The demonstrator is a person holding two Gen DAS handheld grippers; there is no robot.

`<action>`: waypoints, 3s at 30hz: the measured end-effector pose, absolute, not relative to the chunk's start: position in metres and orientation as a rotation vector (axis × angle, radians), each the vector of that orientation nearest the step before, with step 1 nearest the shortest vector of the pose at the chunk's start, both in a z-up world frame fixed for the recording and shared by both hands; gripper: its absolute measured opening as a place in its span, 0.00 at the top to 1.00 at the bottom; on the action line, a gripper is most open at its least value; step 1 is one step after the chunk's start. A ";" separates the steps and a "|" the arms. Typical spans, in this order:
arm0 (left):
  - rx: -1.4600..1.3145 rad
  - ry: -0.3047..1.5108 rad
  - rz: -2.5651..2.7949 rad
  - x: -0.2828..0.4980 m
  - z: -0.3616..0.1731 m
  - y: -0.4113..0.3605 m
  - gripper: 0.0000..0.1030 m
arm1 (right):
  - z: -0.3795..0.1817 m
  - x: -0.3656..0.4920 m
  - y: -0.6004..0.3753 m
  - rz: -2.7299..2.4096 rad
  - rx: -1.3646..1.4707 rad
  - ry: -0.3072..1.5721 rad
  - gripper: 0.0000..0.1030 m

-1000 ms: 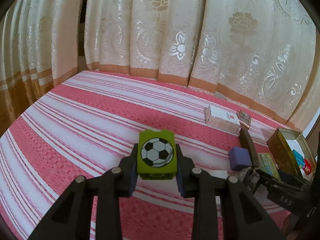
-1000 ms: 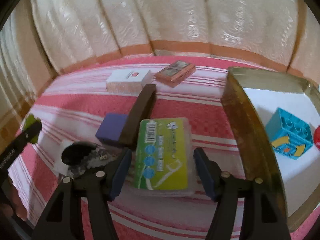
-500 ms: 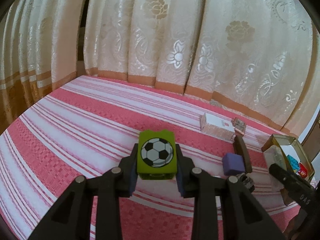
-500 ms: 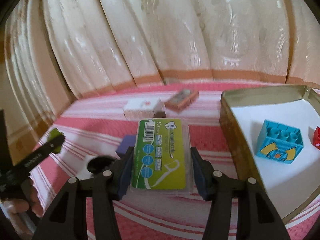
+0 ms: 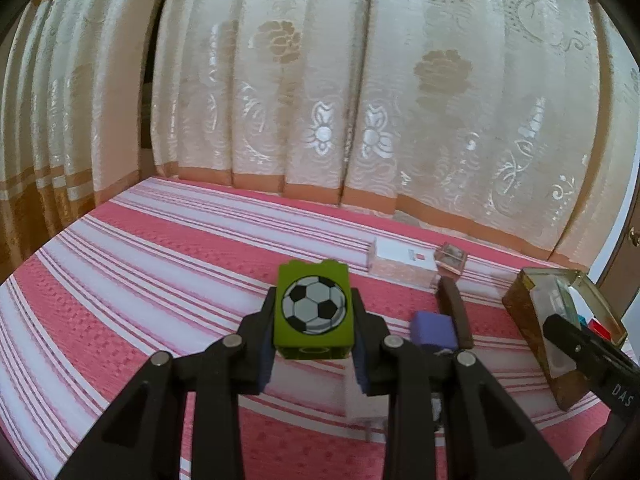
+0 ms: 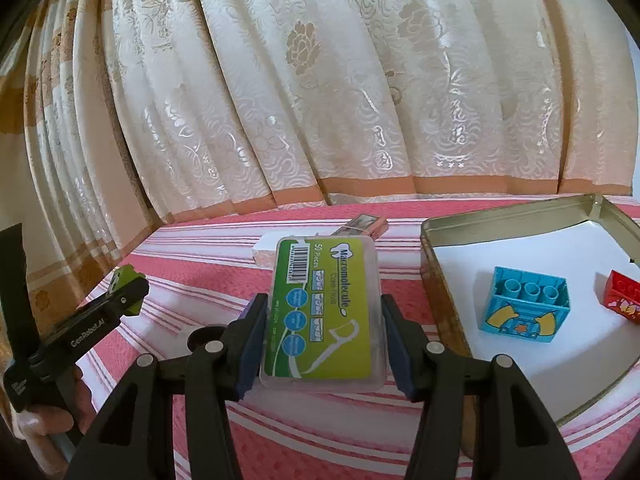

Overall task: Organize rigid objects
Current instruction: 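Carry the soccer-ball cube and floss box over the gold tray with both tools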

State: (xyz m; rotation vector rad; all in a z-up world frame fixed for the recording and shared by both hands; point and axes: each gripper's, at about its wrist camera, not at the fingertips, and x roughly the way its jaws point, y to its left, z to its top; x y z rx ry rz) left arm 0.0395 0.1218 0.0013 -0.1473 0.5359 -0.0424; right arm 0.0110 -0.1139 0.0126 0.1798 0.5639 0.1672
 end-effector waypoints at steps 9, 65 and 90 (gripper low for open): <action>-0.141 0.537 -0.034 0.031 0.002 0.098 0.71 | 0.020 -0.002 -0.119 0.161 0.140 0.512 0.45; 0.048 0.440 -0.264 0.004 0.037 -0.113 0.71 | 0.041 -0.033 -0.308 -0.164 0.130 0.380 0.45; 0.108 0.556 -0.342 0.027 0.008 -0.201 0.71 | 0.024 0.003 -0.376 -0.270 0.120 0.498 0.45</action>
